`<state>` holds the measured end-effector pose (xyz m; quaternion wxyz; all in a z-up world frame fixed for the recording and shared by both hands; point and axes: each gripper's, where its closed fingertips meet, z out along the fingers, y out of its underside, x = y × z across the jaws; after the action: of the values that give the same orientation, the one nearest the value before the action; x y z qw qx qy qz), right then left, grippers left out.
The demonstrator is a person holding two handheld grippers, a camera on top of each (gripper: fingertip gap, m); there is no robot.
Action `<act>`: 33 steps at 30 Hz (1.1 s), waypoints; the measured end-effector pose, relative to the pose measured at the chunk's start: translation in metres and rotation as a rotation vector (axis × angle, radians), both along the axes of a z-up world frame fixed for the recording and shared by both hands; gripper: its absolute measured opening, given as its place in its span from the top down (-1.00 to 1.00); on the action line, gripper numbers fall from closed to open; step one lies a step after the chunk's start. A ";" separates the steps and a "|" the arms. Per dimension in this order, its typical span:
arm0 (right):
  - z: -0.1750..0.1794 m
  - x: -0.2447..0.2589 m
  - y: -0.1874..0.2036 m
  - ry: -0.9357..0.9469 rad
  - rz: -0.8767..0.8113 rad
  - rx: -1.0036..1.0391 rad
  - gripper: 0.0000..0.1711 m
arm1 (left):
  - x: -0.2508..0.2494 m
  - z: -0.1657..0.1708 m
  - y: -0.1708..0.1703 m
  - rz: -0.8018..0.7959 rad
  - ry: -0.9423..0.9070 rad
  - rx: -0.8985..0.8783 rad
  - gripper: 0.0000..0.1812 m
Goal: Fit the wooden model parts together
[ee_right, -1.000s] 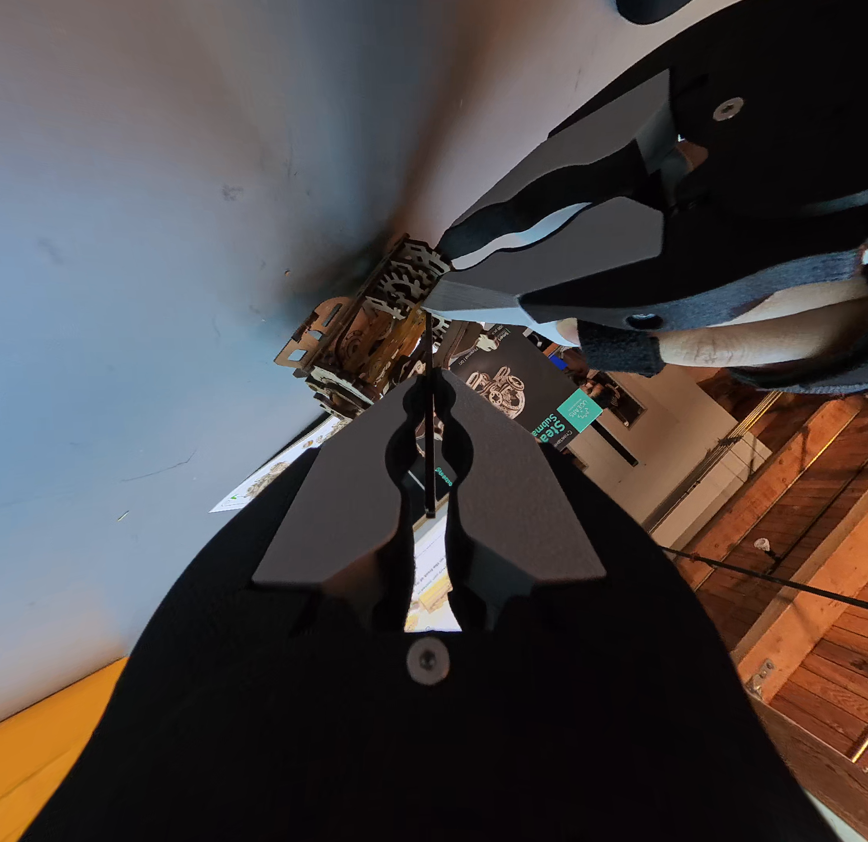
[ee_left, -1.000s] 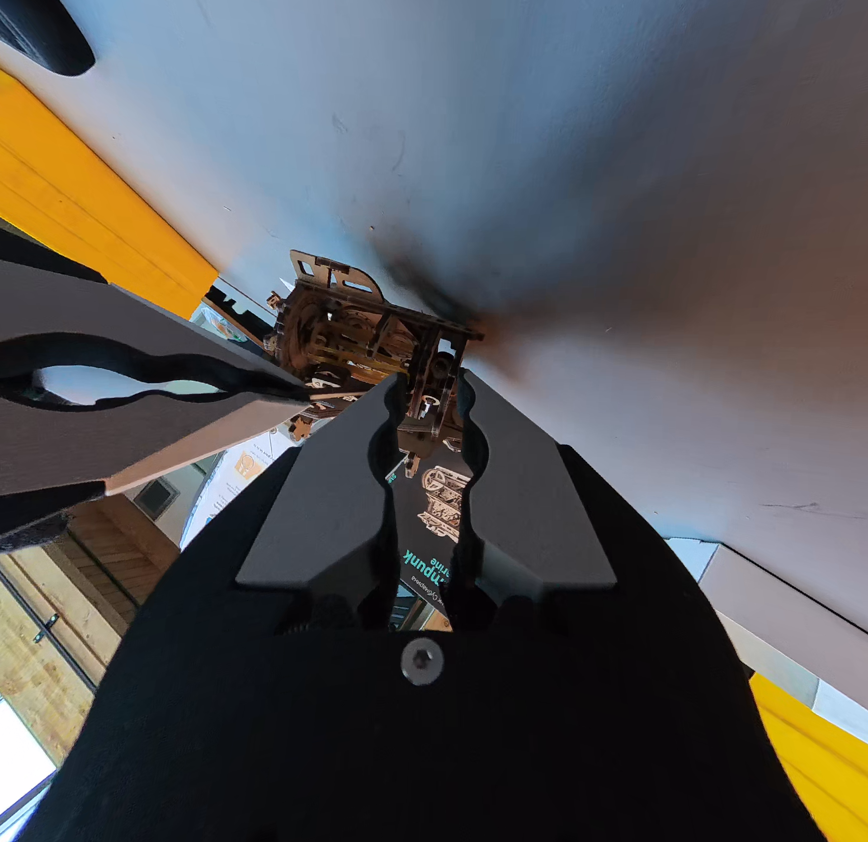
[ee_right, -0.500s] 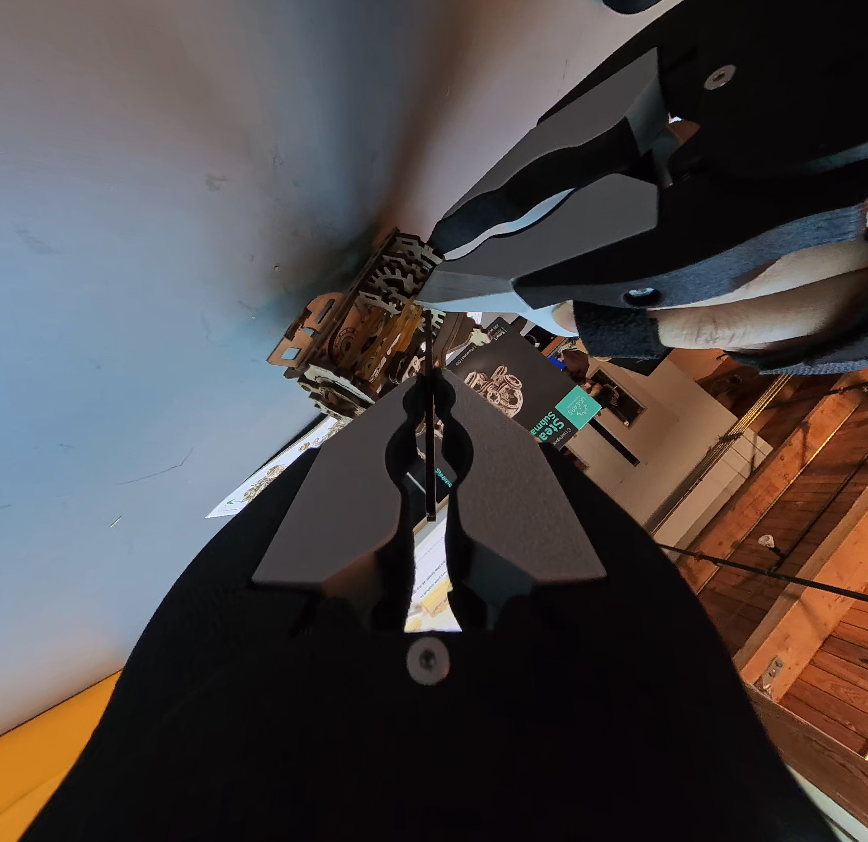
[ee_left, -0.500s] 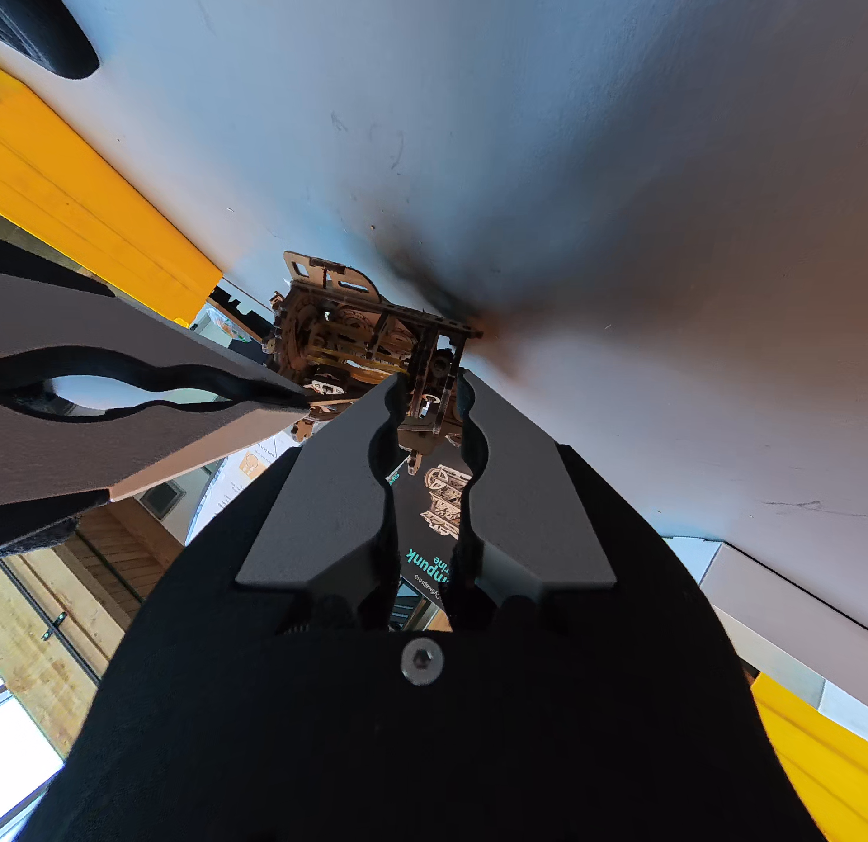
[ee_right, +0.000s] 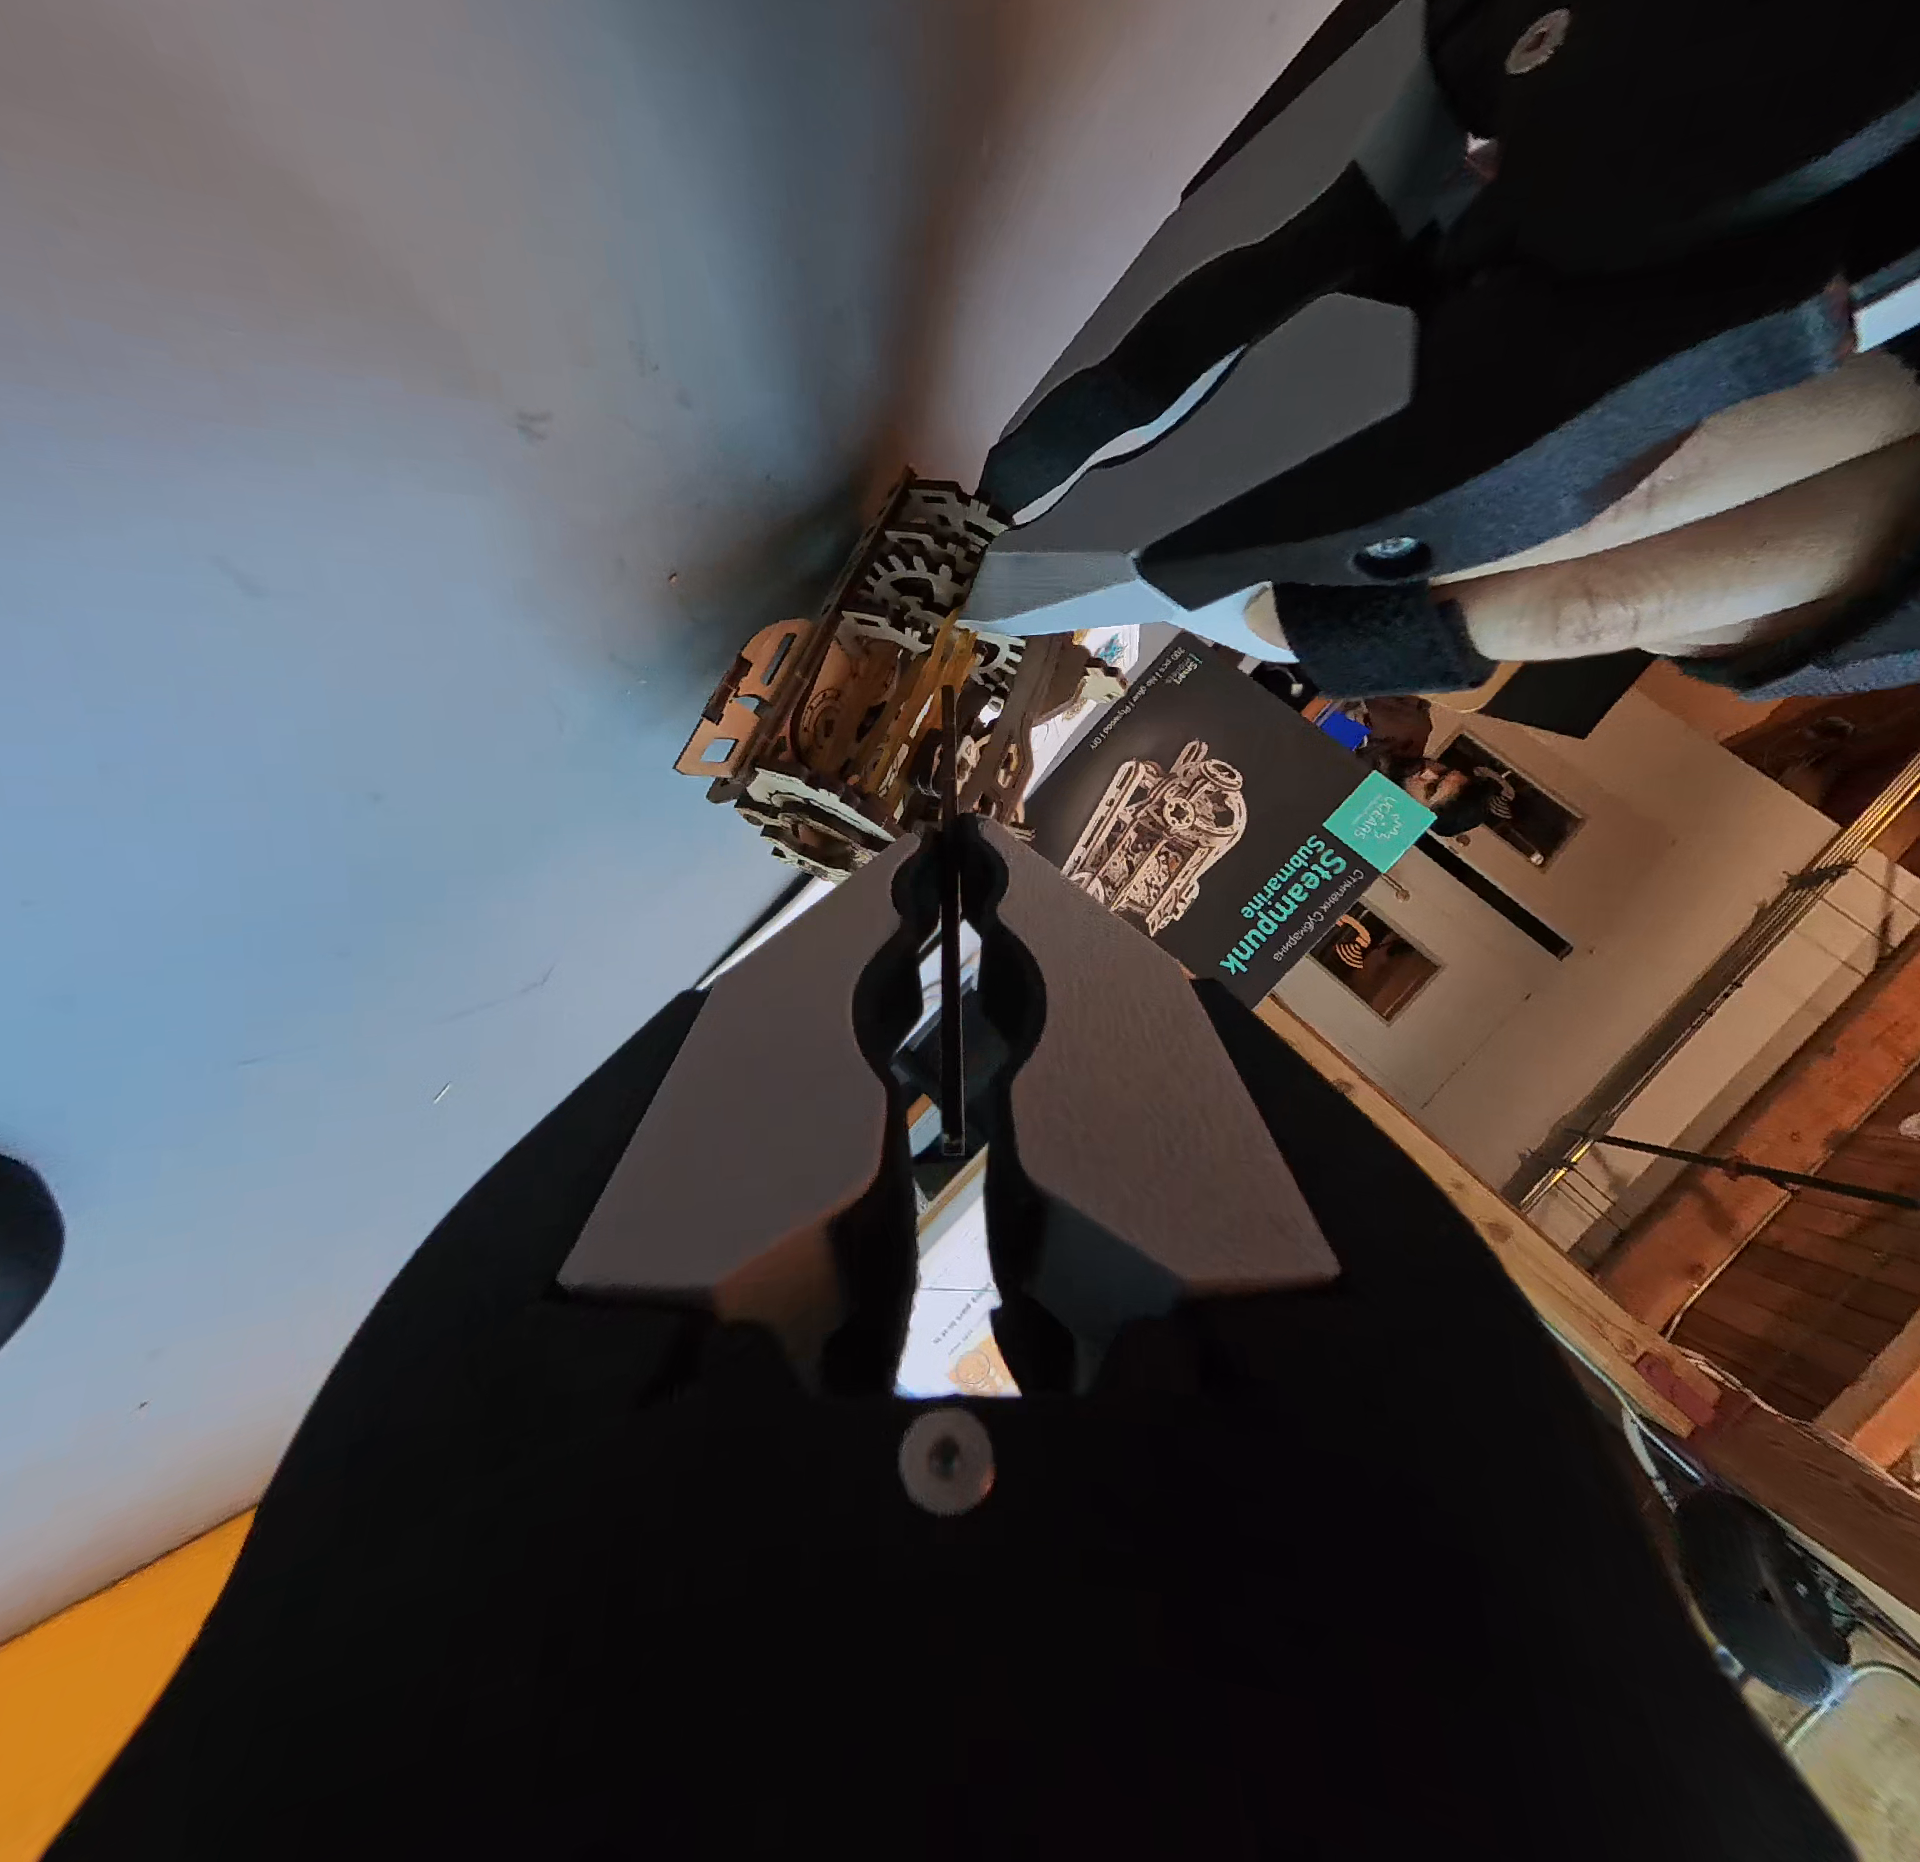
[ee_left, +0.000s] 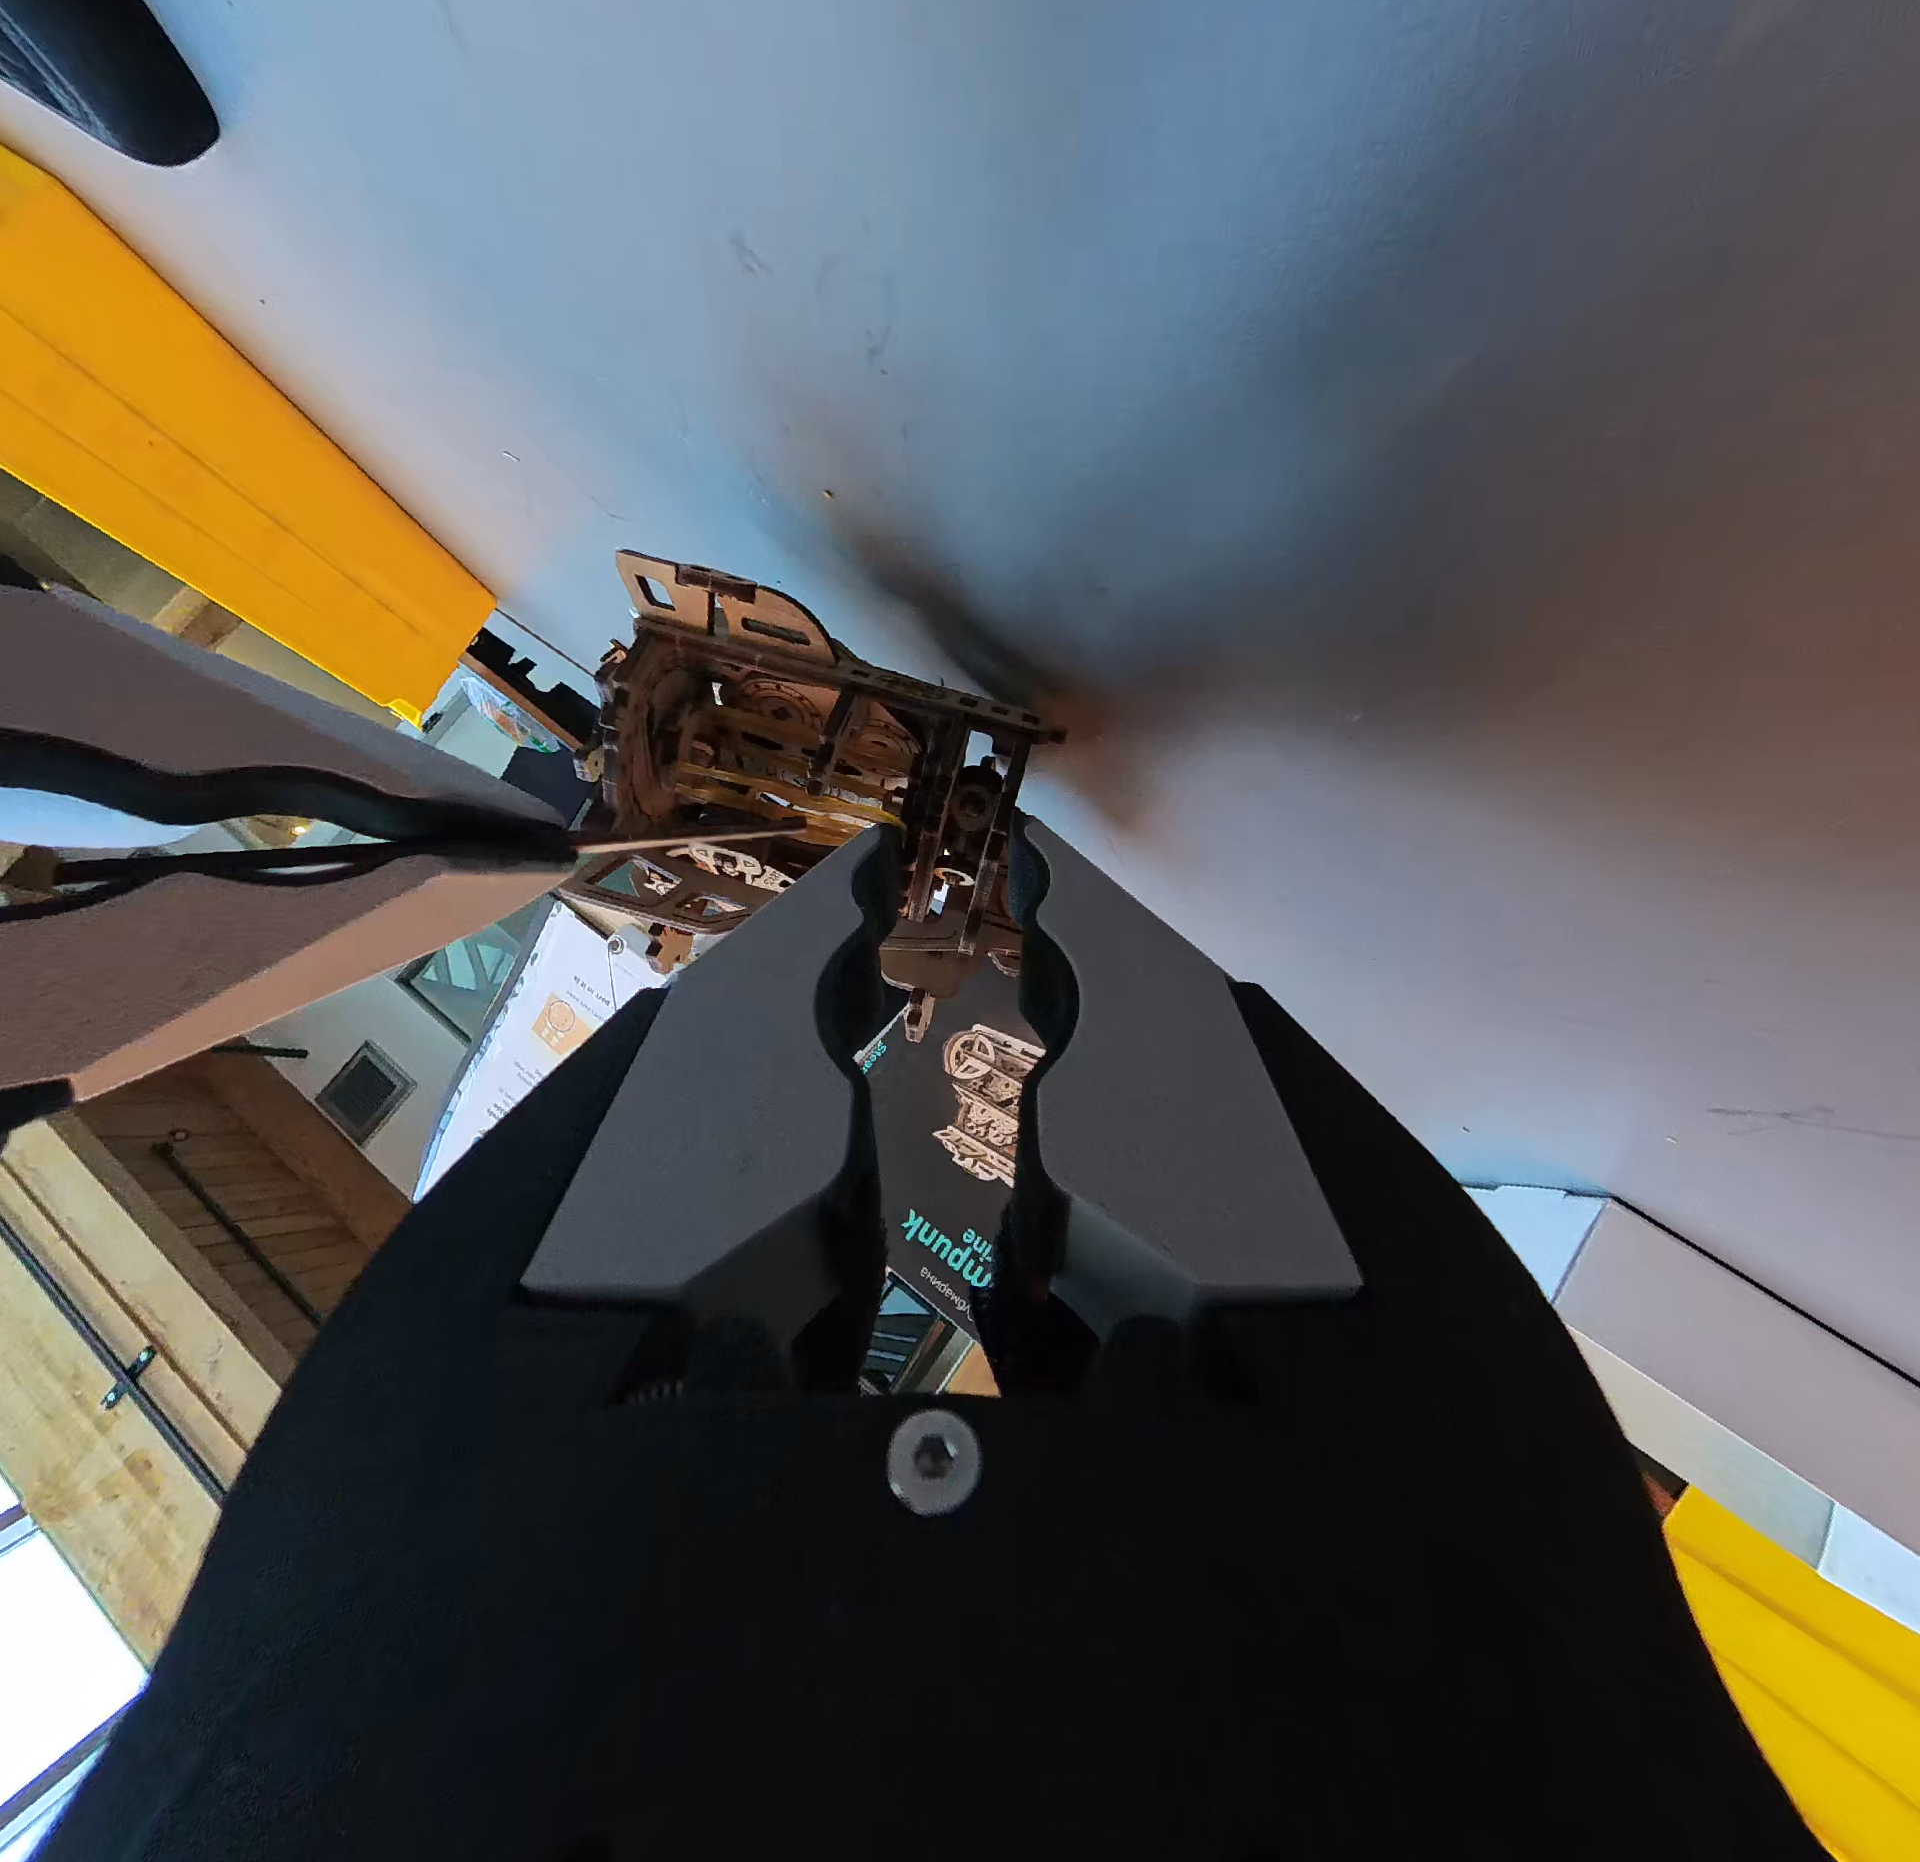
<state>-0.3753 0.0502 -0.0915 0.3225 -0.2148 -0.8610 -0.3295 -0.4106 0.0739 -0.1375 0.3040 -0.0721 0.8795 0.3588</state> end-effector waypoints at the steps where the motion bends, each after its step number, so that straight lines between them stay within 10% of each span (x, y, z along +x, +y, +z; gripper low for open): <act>1: -0.001 0.001 0.000 -0.016 -0.001 0.000 0.98 | 0.000 0.000 0.000 0.001 0.000 0.002 0.80; 33: -0.010 -0.010 0.003 -0.043 -0.003 -0.024 0.98 | 0.003 -0.001 0.000 -0.004 0.000 0.005 0.80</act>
<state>-0.3850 0.0530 -0.1014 0.3010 -0.2129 -0.8711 -0.3244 -0.4077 0.0736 -0.1381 0.3049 -0.0696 0.8788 0.3605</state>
